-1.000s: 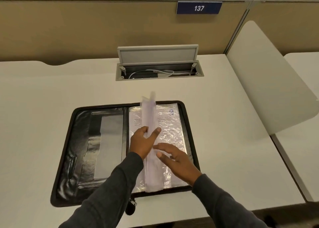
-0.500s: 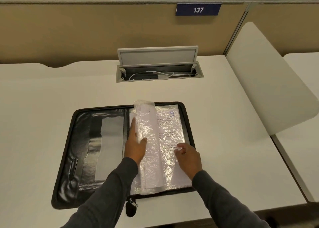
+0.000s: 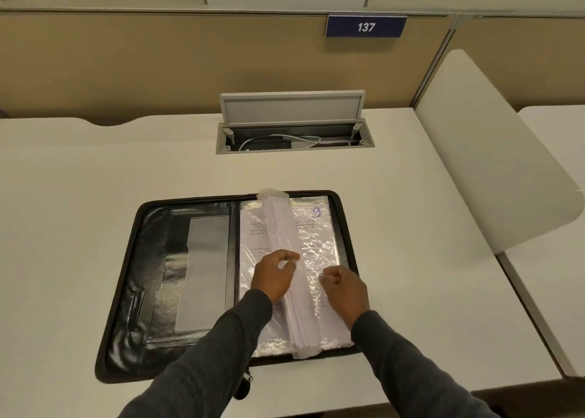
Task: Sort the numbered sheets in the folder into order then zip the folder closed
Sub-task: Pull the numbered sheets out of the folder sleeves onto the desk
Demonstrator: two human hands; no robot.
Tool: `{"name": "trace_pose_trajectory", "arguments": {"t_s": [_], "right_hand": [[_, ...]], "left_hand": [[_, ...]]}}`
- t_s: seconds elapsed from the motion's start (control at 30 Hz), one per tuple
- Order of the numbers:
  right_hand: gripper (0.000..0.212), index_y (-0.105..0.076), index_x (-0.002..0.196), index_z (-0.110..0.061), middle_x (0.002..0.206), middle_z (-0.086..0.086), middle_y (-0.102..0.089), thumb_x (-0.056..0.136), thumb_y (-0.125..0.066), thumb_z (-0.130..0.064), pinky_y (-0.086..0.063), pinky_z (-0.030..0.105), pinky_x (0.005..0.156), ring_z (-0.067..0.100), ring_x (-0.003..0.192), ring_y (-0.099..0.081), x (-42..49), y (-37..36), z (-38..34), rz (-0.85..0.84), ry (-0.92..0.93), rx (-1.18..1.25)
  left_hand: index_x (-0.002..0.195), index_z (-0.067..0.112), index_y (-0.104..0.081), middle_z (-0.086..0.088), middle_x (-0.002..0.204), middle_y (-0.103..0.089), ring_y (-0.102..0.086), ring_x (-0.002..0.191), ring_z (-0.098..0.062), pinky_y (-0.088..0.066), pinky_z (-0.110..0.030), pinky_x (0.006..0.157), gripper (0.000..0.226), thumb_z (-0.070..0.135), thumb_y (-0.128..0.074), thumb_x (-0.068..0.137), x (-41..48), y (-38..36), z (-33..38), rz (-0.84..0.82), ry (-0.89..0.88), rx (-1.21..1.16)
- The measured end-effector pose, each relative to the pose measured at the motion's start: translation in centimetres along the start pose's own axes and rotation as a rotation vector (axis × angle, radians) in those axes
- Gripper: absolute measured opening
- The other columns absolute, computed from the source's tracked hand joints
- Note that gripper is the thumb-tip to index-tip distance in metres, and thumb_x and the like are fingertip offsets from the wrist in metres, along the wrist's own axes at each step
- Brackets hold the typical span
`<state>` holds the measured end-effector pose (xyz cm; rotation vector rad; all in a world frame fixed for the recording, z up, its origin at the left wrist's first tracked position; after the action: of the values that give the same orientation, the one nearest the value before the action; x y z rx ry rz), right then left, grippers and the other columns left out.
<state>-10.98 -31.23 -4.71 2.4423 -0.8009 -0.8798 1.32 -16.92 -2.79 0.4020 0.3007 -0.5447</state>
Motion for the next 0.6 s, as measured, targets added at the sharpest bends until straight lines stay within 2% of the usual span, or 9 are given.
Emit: {"name": "trace_pose_trajectory", "arguments": {"t_s": [0.03, 0.1, 0.17, 0.27, 0.33, 0.47, 0.6], "right_hand": [[0.025, -0.065, 0.118, -0.014, 0.109, -0.001, -0.066, 0.096, -0.066, -0.025, -0.047, 0.019, 0.084, 0.013, 0.099, -0.060, -0.2, -0.2, -0.1, 0.004, 0.019, -0.016], [0.033, -0.061, 0.125, -0.016, 0.119, 0.002, -0.057, 0.094, -0.067, -0.027, -0.046, 0.022, 0.091, 0.014, 0.105, -0.057, -0.5, -0.4, -0.1, 0.063, 0.054, -0.062], [0.038, -0.057, 0.130, -0.019, 0.126, 0.004, -0.052, 0.094, -0.067, -0.030, -0.048, 0.030, 0.098, 0.020, 0.114, -0.055, -0.7, -0.1, 0.2, 0.122, 0.055, -0.077], [0.043, -0.054, 0.135, -0.017, 0.129, 0.007, -0.055, 0.096, -0.064, -0.032, -0.047, 0.035, 0.100, 0.025, 0.119, -0.055, -0.6, 0.6, 0.7, 0.148, 0.008, -0.143], [0.044, -0.055, 0.134, -0.015, 0.126, 0.007, -0.059, 0.095, -0.066, -0.032, -0.048, 0.034, 0.098, 0.024, 0.115, -0.058, -0.2, 0.8, 0.9, 0.126, -0.019, -0.180], [0.042, -0.054, 0.123, -0.015, 0.114, 0.004, -0.063, 0.090, -0.074, -0.031, -0.047, 0.029, 0.088, 0.018, 0.098, -0.057, 0.7, 1.1, 0.8, 0.096, -0.048, -0.136], [0.029, -0.052, 0.107, -0.019, 0.099, -0.001, -0.062, 0.091, -0.073, -0.030, -0.054, 0.034, 0.087, 0.021, 0.092, -0.063, 0.9, 1.1, 0.1, 0.077, -0.048, -0.056]], "left_hand": [[0.101, 0.019, -0.073, 0.007, 0.107, -0.069, -0.060, 0.108, -0.013, -0.041, -0.020, 0.090, 0.015, 0.016, -0.060, 0.094, 0.0, -0.2, 0.2, 0.000, -0.002, 0.012], [0.103, 0.020, -0.071, 0.006, 0.109, -0.068, -0.060, 0.108, -0.013, -0.041, -0.019, 0.088, 0.014, 0.018, -0.061, 0.093, 0.0, -0.7, 0.6, -0.010, -0.015, 0.043], [0.116, 0.024, -0.066, 0.005, 0.123, -0.063, -0.056, 0.115, -0.013, -0.039, -0.017, 0.093, 0.027, 0.011, -0.056, 0.095, -0.2, -1.2, 0.9, -0.044, -0.035, 0.075], [0.135, 0.028, -0.055, 0.001, 0.139, -0.052, -0.049, 0.126, -0.018, -0.036, -0.018, 0.101, 0.046, 0.004, -0.050, 0.097, -0.2, -1.4, 0.8, -0.072, -0.055, 0.106], [0.136, 0.031, -0.052, 0.000, 0.142, -0.050, -0.049, 0.125, -0.020, -0.038, -0.022, 0.103, 0.048, 0.003, -0.050, 0.097, -0.1, -1.3, 0.5, -0.061, -0.045, 0.090], [0.131, 0.038, -0.053, -0.001, 0.140, -0.050, -0.050, 0.114, -0.017, -0.044, -0.024, 0.097, 0.048, 0.003, -0.053, 0.097, 0.0, -1.5, -0.3, -0.058, 0.004, 0.016], [0.130, 0.034, -0.055, 0.000, 0.136, -0.051, -0.051, 0.115, -0.019, -0.048, -0.031, 0.101, 0.046, 0.003, -0.054, 0.096, 0.0, -1.3, -0.5, -0.041, 0.018, -0.005]]}}
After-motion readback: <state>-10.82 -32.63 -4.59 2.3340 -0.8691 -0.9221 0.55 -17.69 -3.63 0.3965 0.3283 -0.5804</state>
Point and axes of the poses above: each hand's wrist, its own x-axis towards the middle knuckle, its own y-axis out of the back of the hand, z = x × y, the point moved 8 cm from there along x, towards the middle knuckle
